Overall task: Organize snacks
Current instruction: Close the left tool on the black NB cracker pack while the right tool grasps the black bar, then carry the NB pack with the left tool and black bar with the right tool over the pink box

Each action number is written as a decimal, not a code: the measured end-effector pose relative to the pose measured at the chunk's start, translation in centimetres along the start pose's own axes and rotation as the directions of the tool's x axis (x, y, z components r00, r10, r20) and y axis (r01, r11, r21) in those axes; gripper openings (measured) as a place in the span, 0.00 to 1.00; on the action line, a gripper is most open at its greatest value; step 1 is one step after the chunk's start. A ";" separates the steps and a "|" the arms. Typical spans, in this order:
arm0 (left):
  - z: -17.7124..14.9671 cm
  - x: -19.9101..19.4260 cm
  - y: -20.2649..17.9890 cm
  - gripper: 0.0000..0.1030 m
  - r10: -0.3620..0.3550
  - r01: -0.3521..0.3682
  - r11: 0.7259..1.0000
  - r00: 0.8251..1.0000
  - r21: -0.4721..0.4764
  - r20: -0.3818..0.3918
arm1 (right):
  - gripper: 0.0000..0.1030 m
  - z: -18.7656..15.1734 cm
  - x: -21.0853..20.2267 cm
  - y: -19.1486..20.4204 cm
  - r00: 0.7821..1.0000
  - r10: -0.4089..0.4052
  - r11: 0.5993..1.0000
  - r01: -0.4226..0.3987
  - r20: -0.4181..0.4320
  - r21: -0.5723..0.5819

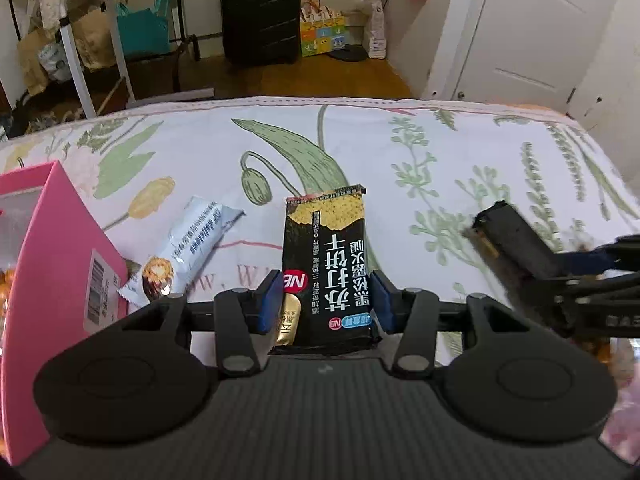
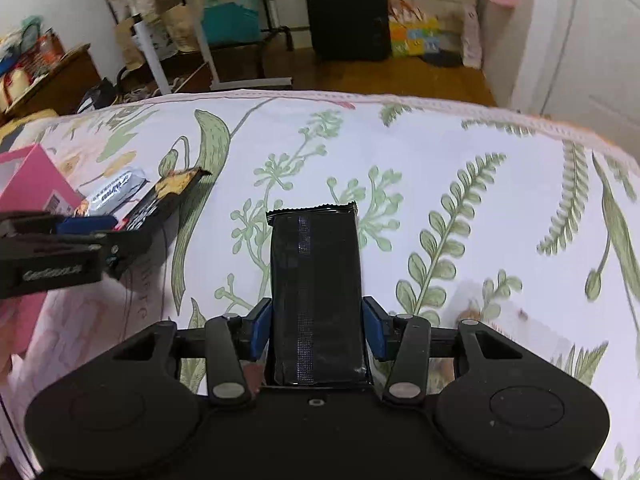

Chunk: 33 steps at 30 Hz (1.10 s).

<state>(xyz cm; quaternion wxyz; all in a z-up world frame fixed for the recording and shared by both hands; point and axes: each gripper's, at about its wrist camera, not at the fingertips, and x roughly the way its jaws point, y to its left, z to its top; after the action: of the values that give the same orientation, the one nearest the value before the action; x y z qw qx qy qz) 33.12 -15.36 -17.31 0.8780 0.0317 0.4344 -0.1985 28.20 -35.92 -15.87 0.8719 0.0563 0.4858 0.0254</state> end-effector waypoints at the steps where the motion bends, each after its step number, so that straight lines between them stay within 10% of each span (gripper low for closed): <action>1: 0.0 -0.3 0.0 0.45 -0.012 0.012 1.000 1.000 -0.008 -0.003 | 0.51 0.0 -0.1 0.0 1.000 0.007 1.000 -0.007 -0.008 0.008; 28: -2.8 -0.5 -2.3 0.61 -0.097 0.099 0.995 0.987 0.012 -0.126 | 0.51 -1.3 -1.5 2.9 0.992 0.062 0.996 -0.068 -0.110 -0.052; 33: -3.4 -0.2 -2.9 0.46 -0.066 0.076 0.995 0.989 0.066 -0.134 | 0.51 -1.6 -1.3 2.7 0.991 0.061 0.997 -0.067 -0.120 -0.046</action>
<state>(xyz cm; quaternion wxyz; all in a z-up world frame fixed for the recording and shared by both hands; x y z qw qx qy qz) 29.38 -17.20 -18.92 0.8381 0.0602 0.4850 -0.2423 26.21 -33.20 -15.25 0.8413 0.0484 0.5340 0.0688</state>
